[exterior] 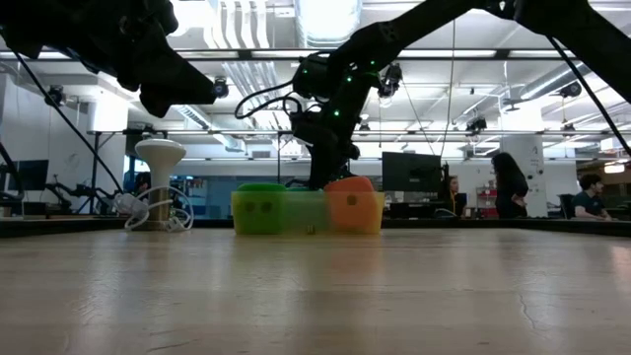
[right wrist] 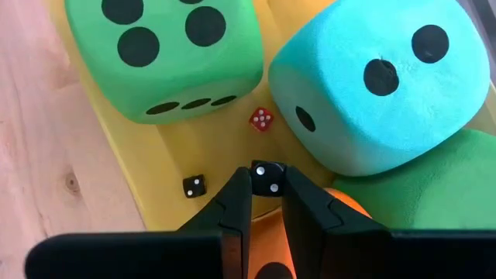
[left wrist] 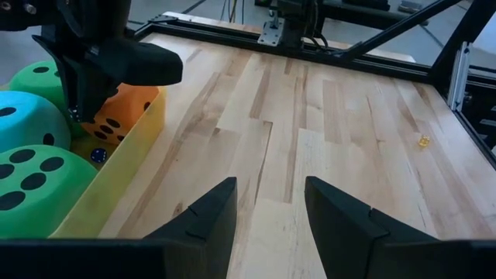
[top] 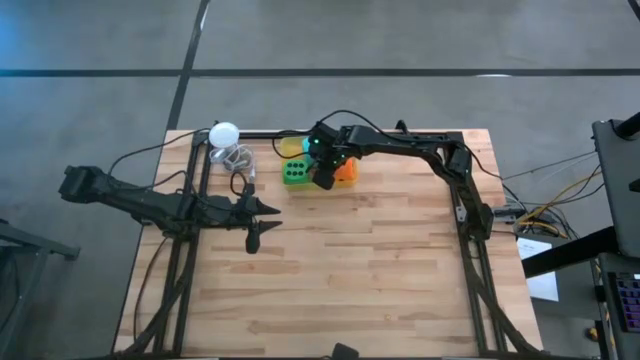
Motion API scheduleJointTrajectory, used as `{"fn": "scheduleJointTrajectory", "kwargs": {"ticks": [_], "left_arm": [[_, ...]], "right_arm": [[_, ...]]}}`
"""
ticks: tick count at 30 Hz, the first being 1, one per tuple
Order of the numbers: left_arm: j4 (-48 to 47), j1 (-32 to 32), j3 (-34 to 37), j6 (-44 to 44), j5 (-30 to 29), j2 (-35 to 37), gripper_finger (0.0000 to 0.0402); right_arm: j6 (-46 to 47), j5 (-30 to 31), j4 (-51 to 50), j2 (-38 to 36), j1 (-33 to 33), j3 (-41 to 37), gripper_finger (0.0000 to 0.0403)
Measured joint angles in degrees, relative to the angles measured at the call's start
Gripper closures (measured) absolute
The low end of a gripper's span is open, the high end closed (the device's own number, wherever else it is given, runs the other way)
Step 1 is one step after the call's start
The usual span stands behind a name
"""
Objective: Pick & Place Dice
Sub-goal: Put the black small die into the yellow bin, then put the yellow small die into the yellow bin
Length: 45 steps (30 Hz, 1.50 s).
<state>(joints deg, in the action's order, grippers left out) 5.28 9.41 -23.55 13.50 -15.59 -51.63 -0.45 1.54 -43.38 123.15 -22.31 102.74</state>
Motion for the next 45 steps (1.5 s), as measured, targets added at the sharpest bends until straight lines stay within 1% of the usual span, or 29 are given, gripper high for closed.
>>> {"fn": "scheduleJointTrajectory", "kwargs": {"ticks": [3, 6, 13, 18, 22, 27, 31, 34, 41, 45], "left_arm": [[-0.07, -0.02, 0.00, 0.00, 0.00, 0.01, 0.0243], [-0.07, -0.02, 0.00, 0.00, 0.00, 0.02, 0.0243], [-0.07, -0.02, 0.00, 0.00, 0.00, 0.02, 0.0243], [-0.07, -0.02, 0.00, 0.00, 0.00, 0.00, 0.0243], [-0.06, -0.02, 0.00, -0.02, 0.00, 0.01, 0.0243], [-0.05, -0.02, 0.00, -0.02, 0.00, 0.00, 0.0243], [-0.05, -0.02, 0.00, -0.04, 0.00, 0.00, 0.0243], [-0.26, -0.02, 0.00, -0.03, 0.00, 0.01, 0.0243], [-1.07, -0.02, 0.00, -0.17, 0.00, 0.02, 0.0242], [-0.92, -0.02, 0.00, -0.15, 0.00, 0.02, 0.0242]], "right_arm": [[0.04, 0.00, 0.02, 0.00, 0.00, 0.00, 0.0357], [0.03, 0.01, 0.02, 0.00, 0.00, 0.00, 0.0346], [1.27, 0.02, 0.15, 0.00, -0.03, 0.00, 0.0299], [-0.41, 0.04, 0.20, 0.00, -0.02, 0.00, 0.0263], [-0.42, 0.04, 0.20, 0.00, -0.02, 0.00, 0.0244], [-0.56, 0.21, 0.27, -0.28, -0.02, -0.02, 0.0240], [-1.43, 1.93, 0.30, -1.04, 0.02, -0.02, 0.0238], [-1.69, 2.08, -0.01, -2.25, 0.02, -0.02, 0.0239], [-1.26, 2.10, -5.17, -8.08, 1.03, -0.02, 0.0239], [-0.80, 2.13, -6.81, -12.71, 2.63, -1.35, 0.0239]]}}
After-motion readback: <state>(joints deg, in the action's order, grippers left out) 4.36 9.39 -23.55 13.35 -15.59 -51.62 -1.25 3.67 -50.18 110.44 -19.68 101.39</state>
